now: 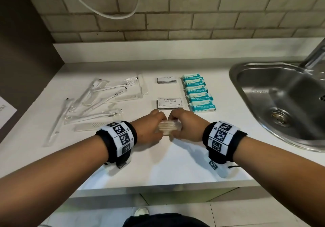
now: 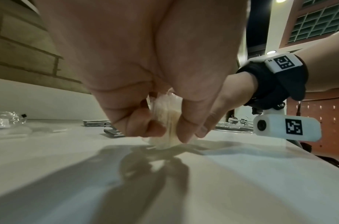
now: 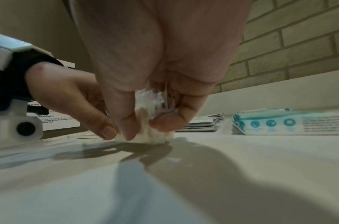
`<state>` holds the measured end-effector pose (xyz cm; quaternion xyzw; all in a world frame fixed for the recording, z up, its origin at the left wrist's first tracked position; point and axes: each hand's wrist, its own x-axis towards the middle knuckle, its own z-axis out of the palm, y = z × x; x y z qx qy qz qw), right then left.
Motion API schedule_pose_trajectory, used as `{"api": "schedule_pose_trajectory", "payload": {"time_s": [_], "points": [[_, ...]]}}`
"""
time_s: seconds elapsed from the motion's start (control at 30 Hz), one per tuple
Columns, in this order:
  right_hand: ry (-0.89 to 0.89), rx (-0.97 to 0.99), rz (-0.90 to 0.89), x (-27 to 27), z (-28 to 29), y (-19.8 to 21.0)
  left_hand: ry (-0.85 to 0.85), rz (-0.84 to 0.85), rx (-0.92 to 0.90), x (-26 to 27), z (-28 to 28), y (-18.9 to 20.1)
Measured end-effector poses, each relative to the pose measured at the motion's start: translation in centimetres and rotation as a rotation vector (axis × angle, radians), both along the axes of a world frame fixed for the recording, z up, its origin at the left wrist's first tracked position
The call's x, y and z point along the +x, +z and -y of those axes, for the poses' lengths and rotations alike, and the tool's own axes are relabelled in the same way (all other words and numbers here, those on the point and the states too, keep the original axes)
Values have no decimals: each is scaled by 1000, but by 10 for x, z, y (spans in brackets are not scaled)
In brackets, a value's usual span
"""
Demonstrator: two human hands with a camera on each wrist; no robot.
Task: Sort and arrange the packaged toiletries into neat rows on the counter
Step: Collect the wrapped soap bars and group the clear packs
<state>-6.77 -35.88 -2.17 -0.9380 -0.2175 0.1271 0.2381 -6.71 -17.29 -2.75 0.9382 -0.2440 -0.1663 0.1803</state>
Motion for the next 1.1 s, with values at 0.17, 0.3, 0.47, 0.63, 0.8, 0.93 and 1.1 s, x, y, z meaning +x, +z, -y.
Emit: {"api": "schedule_pose_trajectory", "payload": {"time_s": [0.17,0.3,0.47,0.63,0.8,0.93,1.1], "points": [[4,-116,-34,-3,-5,-11,-10,-51,72,-4,3,-5],[-29,-86,-59,0,-5,-6,-2,-57,55,-3,5,3],[1,-132,-49,-3,-8,-9,-28,-87,138,-8,8,3],[-20,-96,-91,-1,-7,-6,-11,-73,126,-7,11,5],[0,-133,-90,-3,-11,-14,-32,-75,152,-9,12,1],[-4,-61,-125,-4,-7,-9,-22,-107,150,-6,11,2],[-19,148,-138,-3,7,2,19,-120,87,-6,9,6]]}}
